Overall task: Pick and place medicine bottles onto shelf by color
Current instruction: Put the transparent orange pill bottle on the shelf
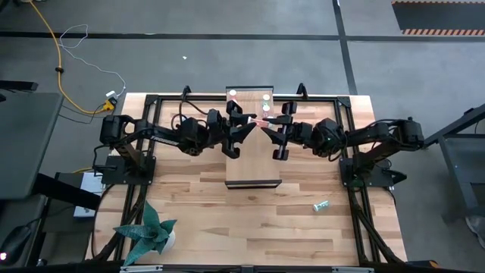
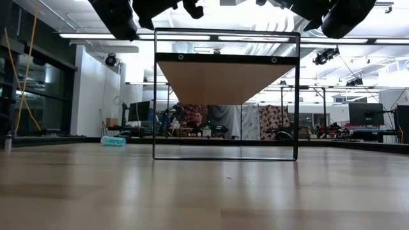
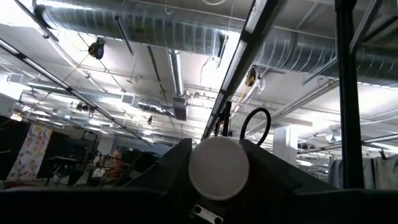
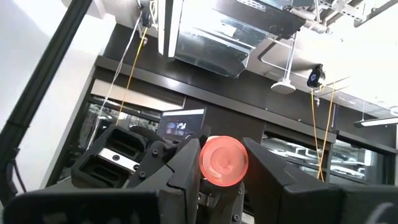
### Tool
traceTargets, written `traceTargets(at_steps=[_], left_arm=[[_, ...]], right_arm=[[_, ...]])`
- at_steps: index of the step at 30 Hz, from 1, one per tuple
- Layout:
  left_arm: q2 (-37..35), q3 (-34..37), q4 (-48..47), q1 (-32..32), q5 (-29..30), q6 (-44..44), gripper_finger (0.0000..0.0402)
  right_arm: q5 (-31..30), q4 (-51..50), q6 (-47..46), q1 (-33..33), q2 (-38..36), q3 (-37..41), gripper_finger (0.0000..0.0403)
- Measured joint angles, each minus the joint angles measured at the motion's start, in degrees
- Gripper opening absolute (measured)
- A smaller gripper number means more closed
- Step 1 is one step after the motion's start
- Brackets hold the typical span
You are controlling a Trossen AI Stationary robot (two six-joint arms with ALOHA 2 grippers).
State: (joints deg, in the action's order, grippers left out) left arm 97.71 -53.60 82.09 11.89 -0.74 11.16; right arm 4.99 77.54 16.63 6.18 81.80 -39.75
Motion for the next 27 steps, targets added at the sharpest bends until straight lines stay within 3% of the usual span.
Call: traceTargets(at_steps=[12, 27], left_arm=[[-0.15, -0.04, 0.67, 0.03, 2.02, 0.73, 0.0133], [-0.1, -0.02, 0.7, 0.05, 1.89, 0.7, 0.0099]], right_arm=[[0.63, -4.11, -1.29, 0.93, -0.04, -3.76, 0.009], [0.57, -4.58, -1.05, 0.97, -0.04, -3.79, 0.0113]])
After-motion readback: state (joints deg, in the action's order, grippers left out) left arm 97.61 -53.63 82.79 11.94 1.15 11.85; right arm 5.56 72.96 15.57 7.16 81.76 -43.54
